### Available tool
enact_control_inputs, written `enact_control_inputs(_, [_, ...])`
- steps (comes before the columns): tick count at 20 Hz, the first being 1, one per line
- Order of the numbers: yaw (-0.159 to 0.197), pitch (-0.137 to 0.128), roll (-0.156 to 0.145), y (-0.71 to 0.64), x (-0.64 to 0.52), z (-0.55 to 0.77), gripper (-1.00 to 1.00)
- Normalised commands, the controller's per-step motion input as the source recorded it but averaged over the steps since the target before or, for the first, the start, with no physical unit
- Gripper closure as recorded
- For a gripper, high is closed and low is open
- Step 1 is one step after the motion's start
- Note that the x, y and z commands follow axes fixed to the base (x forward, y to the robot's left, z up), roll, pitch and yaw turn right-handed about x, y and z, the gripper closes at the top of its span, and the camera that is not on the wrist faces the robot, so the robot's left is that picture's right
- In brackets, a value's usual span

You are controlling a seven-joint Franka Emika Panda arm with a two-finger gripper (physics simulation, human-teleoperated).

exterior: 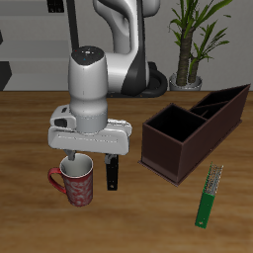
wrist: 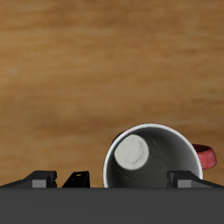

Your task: Place the red mug into the left desk caddy's right compartment and place the green book into the left desk caddy's back compartment

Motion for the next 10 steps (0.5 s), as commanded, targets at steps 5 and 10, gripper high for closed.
enact_control_inputs(5, [-0.025,0.007,-0.011,0.04,0.00,-0.23,-1.00])
enact_control_inputs(10, [-0.019,0.011,-0.008,0.00,0.01,-0.13,-1.00])
